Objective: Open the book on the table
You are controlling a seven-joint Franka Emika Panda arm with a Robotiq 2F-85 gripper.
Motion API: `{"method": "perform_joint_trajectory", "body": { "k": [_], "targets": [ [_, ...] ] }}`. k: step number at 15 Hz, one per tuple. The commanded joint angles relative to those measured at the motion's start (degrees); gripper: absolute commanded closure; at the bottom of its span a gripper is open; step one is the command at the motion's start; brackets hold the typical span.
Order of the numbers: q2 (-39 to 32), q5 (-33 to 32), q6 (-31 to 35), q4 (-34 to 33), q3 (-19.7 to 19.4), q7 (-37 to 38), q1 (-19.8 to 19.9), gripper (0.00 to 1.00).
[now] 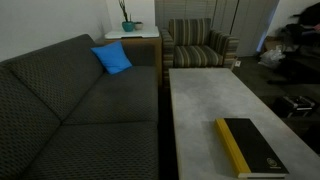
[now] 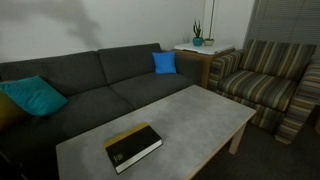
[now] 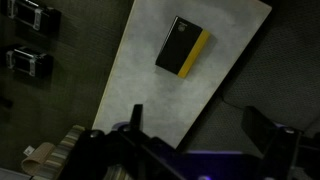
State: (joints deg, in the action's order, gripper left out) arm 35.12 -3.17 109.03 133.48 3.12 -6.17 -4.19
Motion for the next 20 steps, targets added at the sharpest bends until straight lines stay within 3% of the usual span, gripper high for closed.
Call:
{"method": "perform_joint_trajectory", "body": {
  "k": [1, 20],
  "targets": [
    [-0.1, -0.1, -0.1, -0.1, -0.2, 0.1, -0.3, 0.00],
    [-0.7, 0.4, 1.0, 0.6, -0.5, -1.3, -1.3, 0.00]
  ]
}}
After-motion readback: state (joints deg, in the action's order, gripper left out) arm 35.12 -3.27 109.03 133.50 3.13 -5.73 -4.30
